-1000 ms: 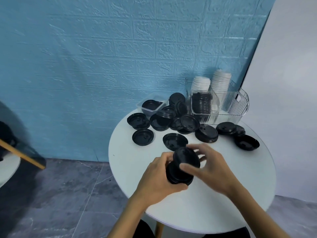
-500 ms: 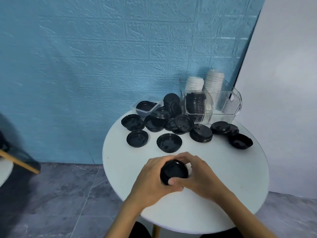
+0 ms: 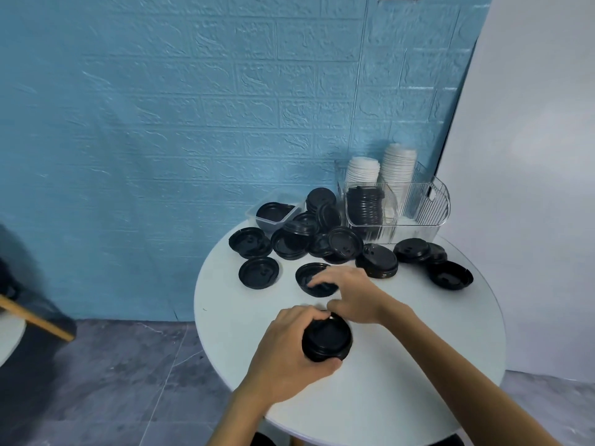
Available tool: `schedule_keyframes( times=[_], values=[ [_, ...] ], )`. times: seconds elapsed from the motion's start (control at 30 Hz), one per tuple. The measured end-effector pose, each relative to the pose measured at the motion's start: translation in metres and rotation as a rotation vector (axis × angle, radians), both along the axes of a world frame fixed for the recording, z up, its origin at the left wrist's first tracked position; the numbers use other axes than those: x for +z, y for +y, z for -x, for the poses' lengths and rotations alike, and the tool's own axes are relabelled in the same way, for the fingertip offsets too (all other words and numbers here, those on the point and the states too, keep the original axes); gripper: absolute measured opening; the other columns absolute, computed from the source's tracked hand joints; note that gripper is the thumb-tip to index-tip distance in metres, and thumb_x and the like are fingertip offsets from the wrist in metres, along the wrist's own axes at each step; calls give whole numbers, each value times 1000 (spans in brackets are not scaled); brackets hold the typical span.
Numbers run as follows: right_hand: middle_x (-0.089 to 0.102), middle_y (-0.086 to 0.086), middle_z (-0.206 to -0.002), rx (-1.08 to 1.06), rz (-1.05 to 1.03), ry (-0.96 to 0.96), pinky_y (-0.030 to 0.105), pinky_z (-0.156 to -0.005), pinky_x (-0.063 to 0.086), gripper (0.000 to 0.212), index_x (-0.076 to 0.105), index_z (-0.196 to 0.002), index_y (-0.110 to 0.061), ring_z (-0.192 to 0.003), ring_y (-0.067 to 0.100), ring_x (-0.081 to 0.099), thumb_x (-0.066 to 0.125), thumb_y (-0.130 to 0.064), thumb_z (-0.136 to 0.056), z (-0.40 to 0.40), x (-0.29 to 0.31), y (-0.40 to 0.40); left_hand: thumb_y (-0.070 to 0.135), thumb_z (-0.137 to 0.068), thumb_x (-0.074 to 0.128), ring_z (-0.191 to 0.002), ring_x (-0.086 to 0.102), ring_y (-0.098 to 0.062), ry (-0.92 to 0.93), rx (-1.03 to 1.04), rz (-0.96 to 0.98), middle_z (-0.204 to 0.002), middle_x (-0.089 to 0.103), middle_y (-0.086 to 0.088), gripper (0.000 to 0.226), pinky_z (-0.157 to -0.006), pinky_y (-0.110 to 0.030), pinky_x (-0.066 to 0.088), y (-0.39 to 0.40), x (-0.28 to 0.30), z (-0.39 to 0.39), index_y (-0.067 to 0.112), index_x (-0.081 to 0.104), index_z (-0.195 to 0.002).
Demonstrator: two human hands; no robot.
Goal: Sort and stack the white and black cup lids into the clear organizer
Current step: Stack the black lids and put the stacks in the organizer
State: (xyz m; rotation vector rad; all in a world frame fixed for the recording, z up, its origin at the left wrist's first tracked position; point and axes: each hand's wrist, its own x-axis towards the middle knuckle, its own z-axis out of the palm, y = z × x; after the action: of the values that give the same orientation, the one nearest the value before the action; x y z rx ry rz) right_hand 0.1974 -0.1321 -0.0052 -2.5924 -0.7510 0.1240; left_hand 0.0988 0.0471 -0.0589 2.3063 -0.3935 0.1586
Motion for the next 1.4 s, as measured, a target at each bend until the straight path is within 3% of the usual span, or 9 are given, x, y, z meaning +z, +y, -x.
schedule_keyframes(
  times=[0.23, 0.37, 0.53, 0.63, 0.73, 0.83, 1.03, 1.3, 1.4],
  values=[
    [67, -11, -125, -43, -69, -108, 32, -104, 36, 25, 70, -118, -26, -119, 11, 56, 61, -16, -96, 7, -16, -7, 59, -67, 76, -125, 44, 5, -30, -2, -11, -130, 45, 35, 61, -101, -22, 45, -1, -4, -2, 49, 52, -122],
    [69, -12, -100, -124, -408, -114, 33, -92, 50, 13, 69, -107, -23, -97, 11, 63, 62, -16, -99, 21, -5, -22, 60, -65, 76, -123, 46, 8, -34, 17, 13, -129, 42, 34, 67, -98, -18, 47, -2, -5, -1, 55, 47, -125],
    [76, 4, -100, -187, -1060, 166, 30, -83, 58, 18, 65, -116, -15, -94, 18, 72, 62, -15, -98, 50, 6, -33, 66, -62, 80, -120, 44, 8, -4, 61, 61, -124, 38, 40, 78, -95, -17, 47, -3, -7, -1, 59, 32, -122],
    [75, 11, -107, -268, -1209, 476, 32, -75, 59, 28, 65, -121, -16, -93, 20, 72, 62, -25, -94, 62, 3, -33, 67, -55, 86, -115, 49, 8, 33, 89, 124, -120, 45, 33, 86, -92, -20, 51, -2, -8, -2, 59, 28, -119],
    [73, 17, -114, -308, -1093, 644, 36, -78, 60, 25, 65, -122, -9, -96, 25, 71, 57, -21, -101, 64, -8, -30, 69, -47, 92, -117, 53, 6, 65, 108, 196, -126, 49, 28, 102, -91, -20, 52, -3, -7, -2, 63, 23, -122],
    [73, 14, -111, -386, -934, 549, 38, -81, 61, 19, 70, -115, -12, -93, 23, 71, 57, -19, -103, 60, -18, -23, 68, -50, 91, -129, 40, 15, 67, 90, 274, -137, 33, 43, 118, -93, -10, 43, 0, -6, -2, 70, 12, -138],
    [70, -18, -94, -400, -541, 171, 18, -75, 51, 15, 75, -104, -31, -79, -2, 64, 61, -33, -99, 57, -20, -12, 65, -68, 76, -133, 45, 10, 14, 11, 204, -139, 44, 40, 72, -107, -16, 44, 3, -3, -5, 69, 42, -132],
    [65, -18, -94, -392, -319, 50, 21, -76, 47, 14, 72, -91, -39, -77, 1, 61, 60, -43, -97, 56, -24, -15, 70, -64, 75, -125, 48, 12, 7, 50, 167, -132, 44, 40, 75, -98, -9, 46, 1, -5, -5, 58, 48, -132],
    [66, -19, -103, -395, -312, -95, 24, -80, 44, 17, 72, -105, -37, -83, -1, 60, 65, -47, -93, 31, -13, -22, 73, -63, 74, -126, 47, 13, 20, 60, 166, -132, 44, 39, 78, -98, -5, 40, 2, -6, -5, 55, 51, -135]
  ],
)
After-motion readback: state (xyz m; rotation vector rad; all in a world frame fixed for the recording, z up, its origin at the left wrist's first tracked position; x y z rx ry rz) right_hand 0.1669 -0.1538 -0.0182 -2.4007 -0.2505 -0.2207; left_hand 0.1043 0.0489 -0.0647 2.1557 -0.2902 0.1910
